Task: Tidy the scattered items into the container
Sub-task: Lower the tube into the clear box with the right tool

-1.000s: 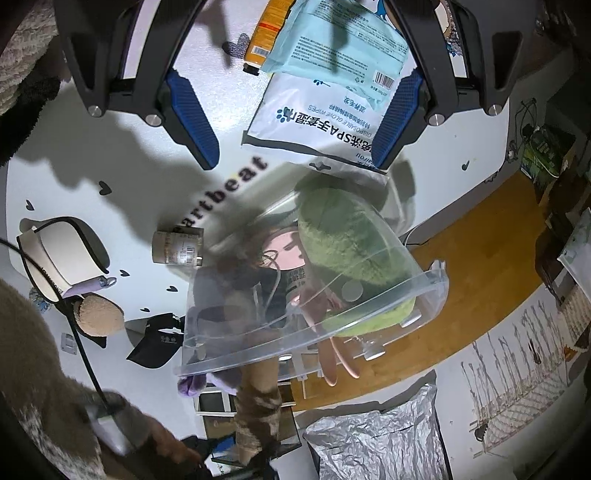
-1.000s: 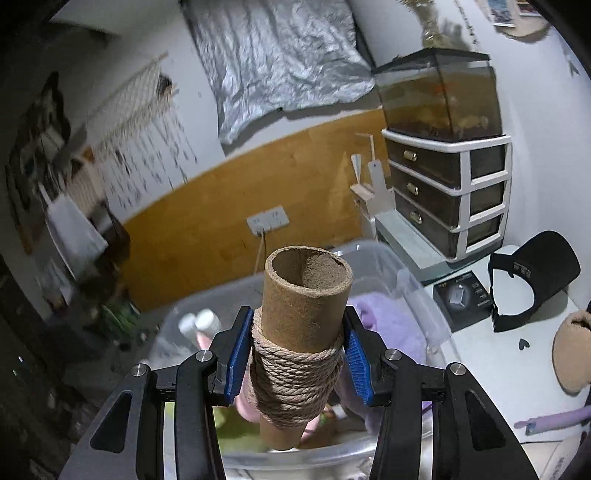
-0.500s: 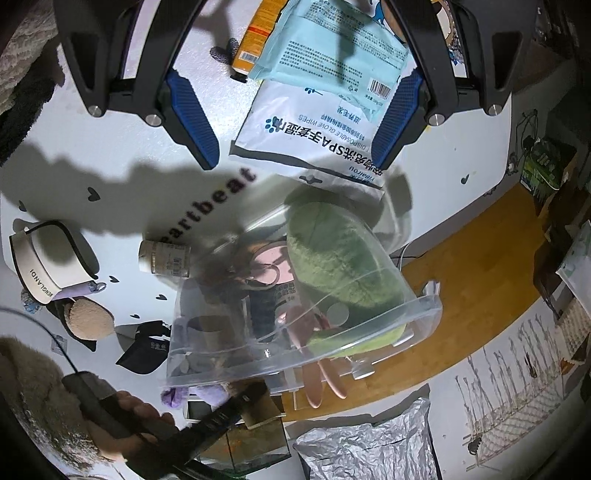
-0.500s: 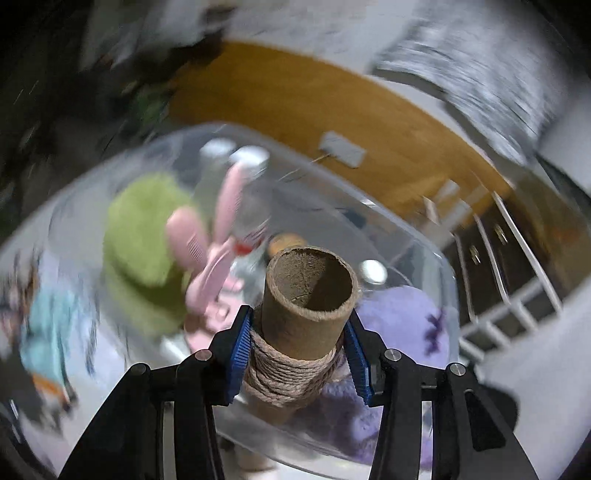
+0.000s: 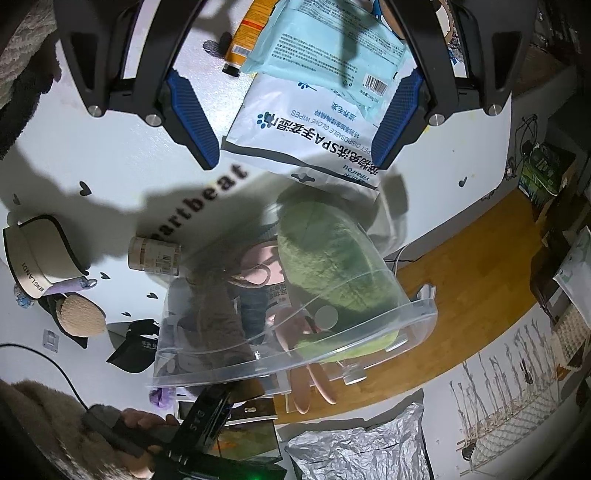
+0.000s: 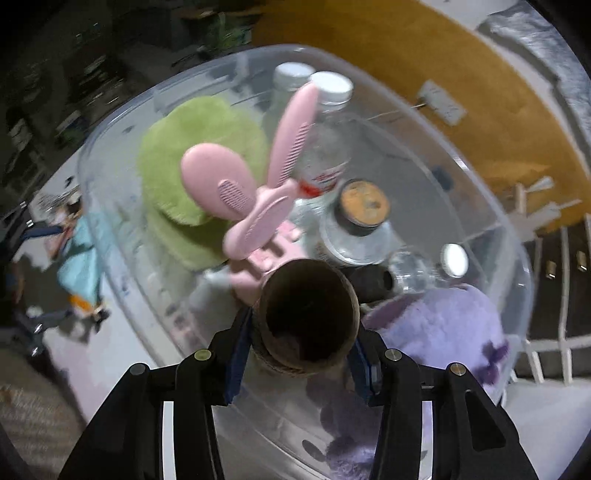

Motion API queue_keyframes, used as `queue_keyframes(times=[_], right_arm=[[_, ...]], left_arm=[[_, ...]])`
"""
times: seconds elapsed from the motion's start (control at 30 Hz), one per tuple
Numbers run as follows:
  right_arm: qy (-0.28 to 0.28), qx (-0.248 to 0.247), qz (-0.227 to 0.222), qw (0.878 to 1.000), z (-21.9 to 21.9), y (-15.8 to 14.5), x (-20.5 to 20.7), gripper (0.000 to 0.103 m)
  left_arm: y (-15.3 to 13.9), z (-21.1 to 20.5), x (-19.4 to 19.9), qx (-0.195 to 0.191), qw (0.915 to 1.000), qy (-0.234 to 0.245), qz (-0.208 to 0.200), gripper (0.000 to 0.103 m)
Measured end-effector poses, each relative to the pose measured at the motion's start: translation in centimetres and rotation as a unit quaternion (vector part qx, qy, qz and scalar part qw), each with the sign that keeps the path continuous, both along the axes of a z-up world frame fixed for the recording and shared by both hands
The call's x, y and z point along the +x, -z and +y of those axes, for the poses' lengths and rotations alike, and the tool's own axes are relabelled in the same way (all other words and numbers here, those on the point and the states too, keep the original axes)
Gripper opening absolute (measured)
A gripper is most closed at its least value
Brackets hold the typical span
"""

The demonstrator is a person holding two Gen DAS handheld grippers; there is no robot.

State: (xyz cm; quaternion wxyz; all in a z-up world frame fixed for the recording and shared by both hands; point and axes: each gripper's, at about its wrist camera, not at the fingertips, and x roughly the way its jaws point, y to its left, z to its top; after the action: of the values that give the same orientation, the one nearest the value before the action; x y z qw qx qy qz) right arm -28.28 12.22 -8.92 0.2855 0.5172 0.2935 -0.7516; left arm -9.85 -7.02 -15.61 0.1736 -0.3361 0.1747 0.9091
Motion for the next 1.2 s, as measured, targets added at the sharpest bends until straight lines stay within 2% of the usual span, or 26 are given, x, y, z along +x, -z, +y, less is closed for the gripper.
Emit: queue_keyframes(times=[0.1,0.23,0.33,0.5,0.53,0.63,0.7,0.77,0.87,1.13,1.2], right_arm=[[-0.02,-0.01,-0.019,1.0,0.0,-0.2,0.3,0.05],[-0.011,-0.06,-0.055,0.997,0.1,-0.8,-0.1,0.05],[0.007,-0.101,-0.074,0.992,0.3,-1.5,-0.4,0.066],[0.029,-0.174,-0.081,0.981,0.6,-2.6,-0.4,0.066],[0.039,-0.184,-0.077,0.979,0.8,-2.8,-0.5,0.065],[0.077,-0.209,-0.083,0.971,1.5,-2.8,-0.9,0.04],[0.107,-0.22,-0.101,0.964,1.7,-2.3,-1.3,0.037],[0.117,-0.228,-0.118,0.96,1.6,-2.2,-1.6,0.036],[0.12,-0.235,-0.169,0.95,0.6,-1.3,-2.1,0.036],[0.108,-0.219,-0.218,0.945,-4.7,-0.1,-2.6,0.036],[0.111,-0.187,-0.214,0.952,-5.8,0.7,-2.6,0.036]], left_arm=[[0.1,-0.1,-0.1,0.001,1.0,-0.004,-0.002,0.085],[0.2,-0.2,-0.2,0.003,0.9999,-0.008,-0.005,0.085],[0.2,-0.1,-0.2,0.002,0.9999,-0.008,-0.006,0.085],[0.2,0.0,-0.1,-0.001,1.0,-0.004,-0.005,0.085],[0.2,0.1,-0.1,-0.002,1.0,-0.003,-0.005,0.085],[0.2,0.0,0.0,-0.001,1.0,-0.003,-0.006,0.085],[0.3,0.0,0.0,-0.002,1.0,-0.002,-0.008,0.085],[0.3,0.1,0.0,-0.003,1.0,-0.001,-0.008,0.085],[0.2,0.3,0.0,-0.002,1.0,0.002,-0.007,0.085],[0.1,0.4,0.0,0.0,1.0,0.001,-0.002,0.085],[0.2,0.2,0.0,0.0,1.0,-0.003,-0.004,0.085]])
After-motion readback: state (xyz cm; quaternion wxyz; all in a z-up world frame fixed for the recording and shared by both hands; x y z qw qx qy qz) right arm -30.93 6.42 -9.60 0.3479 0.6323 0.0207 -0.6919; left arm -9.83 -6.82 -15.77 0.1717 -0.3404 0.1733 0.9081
